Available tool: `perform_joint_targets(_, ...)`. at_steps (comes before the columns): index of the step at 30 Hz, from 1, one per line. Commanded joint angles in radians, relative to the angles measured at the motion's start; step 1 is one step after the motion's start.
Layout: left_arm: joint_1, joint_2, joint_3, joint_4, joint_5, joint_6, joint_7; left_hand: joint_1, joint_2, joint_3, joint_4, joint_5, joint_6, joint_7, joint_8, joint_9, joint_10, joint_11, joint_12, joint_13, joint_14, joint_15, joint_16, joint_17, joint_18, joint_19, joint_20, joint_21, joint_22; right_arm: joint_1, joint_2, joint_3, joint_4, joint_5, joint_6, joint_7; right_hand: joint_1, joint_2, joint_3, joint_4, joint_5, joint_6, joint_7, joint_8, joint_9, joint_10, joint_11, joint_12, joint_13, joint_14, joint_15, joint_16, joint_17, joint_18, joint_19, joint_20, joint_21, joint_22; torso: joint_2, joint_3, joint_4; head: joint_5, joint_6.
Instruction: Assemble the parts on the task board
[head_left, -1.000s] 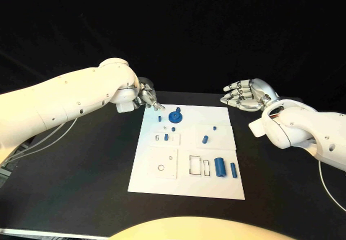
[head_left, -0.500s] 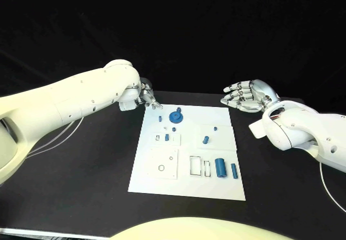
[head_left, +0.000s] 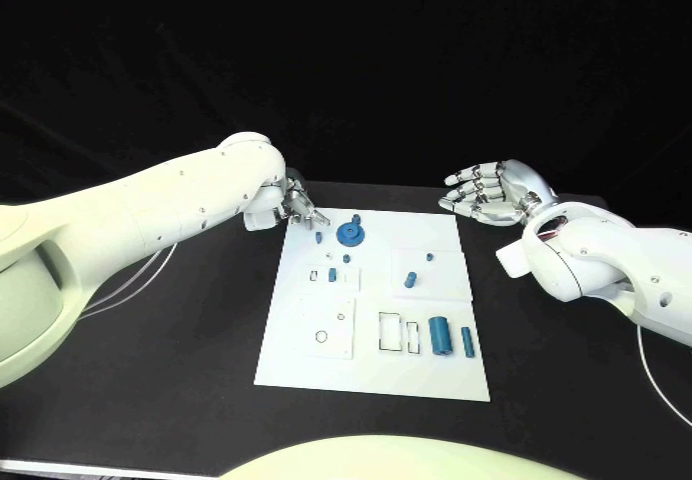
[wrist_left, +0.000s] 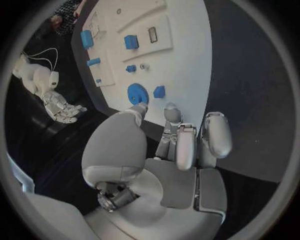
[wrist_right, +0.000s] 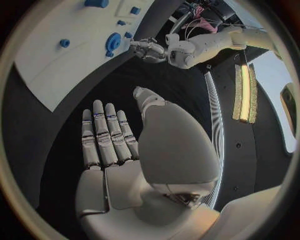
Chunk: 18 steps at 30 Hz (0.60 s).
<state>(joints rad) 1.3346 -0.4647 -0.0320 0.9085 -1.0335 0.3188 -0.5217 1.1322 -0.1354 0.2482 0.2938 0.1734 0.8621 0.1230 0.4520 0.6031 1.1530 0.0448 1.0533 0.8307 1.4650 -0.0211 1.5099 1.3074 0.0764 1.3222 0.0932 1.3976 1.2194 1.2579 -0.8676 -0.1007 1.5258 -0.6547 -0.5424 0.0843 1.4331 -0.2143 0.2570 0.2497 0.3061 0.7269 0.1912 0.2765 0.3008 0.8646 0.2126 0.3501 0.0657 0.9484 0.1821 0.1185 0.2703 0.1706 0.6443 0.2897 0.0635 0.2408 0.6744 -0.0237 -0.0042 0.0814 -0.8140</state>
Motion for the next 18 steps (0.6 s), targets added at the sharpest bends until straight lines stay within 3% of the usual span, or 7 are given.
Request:
perform_joint_targets(1, -0.002, 0.007, -0.001, -0.009, 0.024, 0.029, 0.016, -0.011, -0.001, -0.006, 0.001, -0.006, 0.007, -0.003, -0.004, -0.001, 0.009, -0.001, 0.006, 0.003, 0.067, 0.004, 0.004, 0.161, 0.003, 0.007, 0.000, 0.006, 0.003, 0.000, 0.001, 0.000, 0.002, -0.002, 0.006, 0.015, 0.001, 0.007, -0.006, 0.002, 0.007, -0.001, 0.087, -0.003, -0.001, 0.001, 0.004, -0.007, -0.002, -0.009, -0.001, -0.004, -0.001, 0.000, -0.009, 0.001, -0.004, -0.001, 0.000, 0.0008, 0.0000, -0.001, -0.001)
perform_joint_targets(18, -0.008, 0.018, -0.012, -0.028, 0.025, 0.075, 0.014, 0.053, 0.017, 0.001, -0.004, 0.002, 0.031, -0.012, -0.001, -0.005, 0.017, -0.009, 0.016, 0.007, 0.071, -0.002, 0.010, 0.170, 0.002, 0.011, -0.004, 0.009, 0.009, 0.000, 0.002, 0.000, 0.002, -0.002, 0.007, 0.014, 0.002, 0.009, -0.006, 0.002, 0.009, 0.000, 0.087, -0.003, -0.002, 0.001, 0.004, -0.007, -0.002, -0.009, 0.000, -0.005, -0.003, 0.000, -0.012, 0.001, -0.004, -0.003, -0.001, 0.0009, 0.0001, -0.005, -0.005)
